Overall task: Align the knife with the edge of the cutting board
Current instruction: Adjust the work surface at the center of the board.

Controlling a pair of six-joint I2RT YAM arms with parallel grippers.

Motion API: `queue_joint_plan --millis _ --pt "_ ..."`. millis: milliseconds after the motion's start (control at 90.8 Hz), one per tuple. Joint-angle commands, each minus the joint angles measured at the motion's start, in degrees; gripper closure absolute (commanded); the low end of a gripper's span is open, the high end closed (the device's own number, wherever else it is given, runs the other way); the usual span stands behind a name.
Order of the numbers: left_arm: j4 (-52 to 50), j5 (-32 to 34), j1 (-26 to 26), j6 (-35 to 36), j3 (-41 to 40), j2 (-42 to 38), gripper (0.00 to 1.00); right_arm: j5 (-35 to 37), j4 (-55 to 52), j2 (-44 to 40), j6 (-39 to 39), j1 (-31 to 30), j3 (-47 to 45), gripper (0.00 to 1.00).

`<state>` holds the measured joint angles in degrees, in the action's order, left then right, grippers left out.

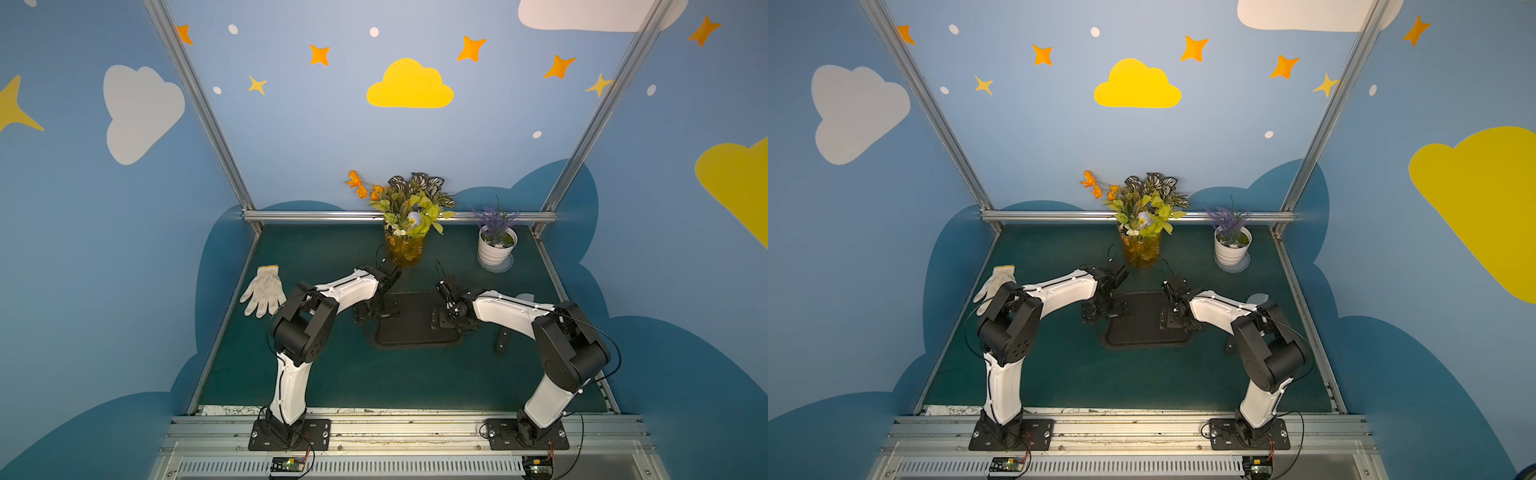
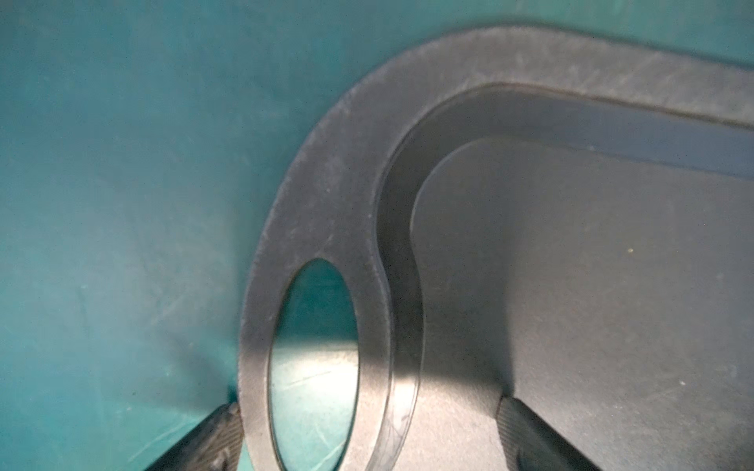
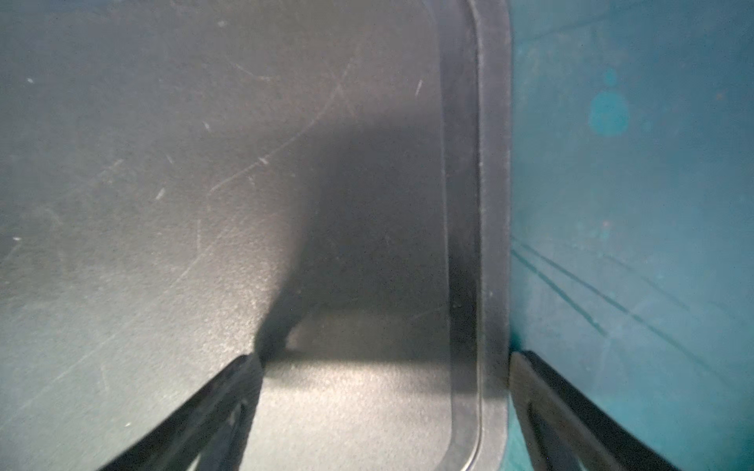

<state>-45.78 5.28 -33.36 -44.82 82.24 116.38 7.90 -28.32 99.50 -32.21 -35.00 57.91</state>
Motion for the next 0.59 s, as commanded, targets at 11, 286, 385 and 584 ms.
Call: queue_joint_plan --millis 11,286,385,584 --pt "4.0 -1.7 0.4 1.2 1.8 2.2 0.00 -3.4 3.9 1.3 -1.0 -1.8 2.2 0.02" --pt "3.4 -1.6 0.5 1.3 2.8 2.8 0.00 -2.6 3.5 2.2 -1.9 -2.9 2.9 0.02" --pt "3.5 -1.7 0.5 1.2 2.6 2.9 0.00 -2.3 3.3 2.5 -1.9 -3.1 3.3 0.02" --pt "3.5 -1.5 0.5 1.2 2.4 2.9 0.00 -2.1 3.2 2.9 -1.8 -3.2 3.7 0.02"
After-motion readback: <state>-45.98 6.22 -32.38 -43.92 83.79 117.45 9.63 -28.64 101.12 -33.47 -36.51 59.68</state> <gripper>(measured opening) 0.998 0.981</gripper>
